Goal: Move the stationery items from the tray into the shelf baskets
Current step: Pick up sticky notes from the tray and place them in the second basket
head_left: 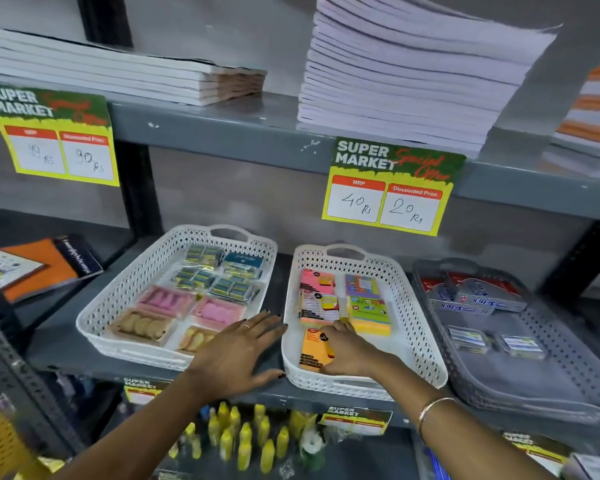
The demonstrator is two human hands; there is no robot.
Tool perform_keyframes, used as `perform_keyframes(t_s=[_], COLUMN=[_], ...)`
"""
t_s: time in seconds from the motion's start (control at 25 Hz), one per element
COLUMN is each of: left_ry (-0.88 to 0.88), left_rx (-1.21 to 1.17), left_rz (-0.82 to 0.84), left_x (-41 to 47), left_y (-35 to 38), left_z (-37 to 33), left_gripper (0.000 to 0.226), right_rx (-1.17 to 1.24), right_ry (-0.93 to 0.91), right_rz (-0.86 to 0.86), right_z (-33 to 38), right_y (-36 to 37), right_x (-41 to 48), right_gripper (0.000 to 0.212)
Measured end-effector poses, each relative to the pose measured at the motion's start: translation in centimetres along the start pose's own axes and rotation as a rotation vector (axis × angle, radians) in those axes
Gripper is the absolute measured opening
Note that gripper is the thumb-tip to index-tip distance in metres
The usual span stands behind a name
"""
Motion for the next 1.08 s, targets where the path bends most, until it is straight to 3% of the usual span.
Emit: perform_keyframes(t_s=[0.48,1.08], left_ry=[0.016,-0.022], left_rx=[-0.033,-0.048], left_rz=[-0.037,0.036], left_x=[-0.04,-0.07], left_y=[-0.17,0.62], left_z=[-0.21,0.23], left_gripper=[0.070,0.078], right_rx=[-0.001,-0.036], right_ry=[-0.036,-0.057], right_rz=[0.018,0.020], right_z=[0.58,0.51], right_y=[0.20,0.48], right_x=[0.64,0.79], right_gripper=[0.081,0.080])
Point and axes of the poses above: each hand's wrist, its own x-axis towards the middle knuckle, its own y-axis out of the palm, z = x × y, the point moved 8 cm from there along x, towards the middle knuckle, and after that the axes turned 10 degrees about -x, right-handed, at the moved point
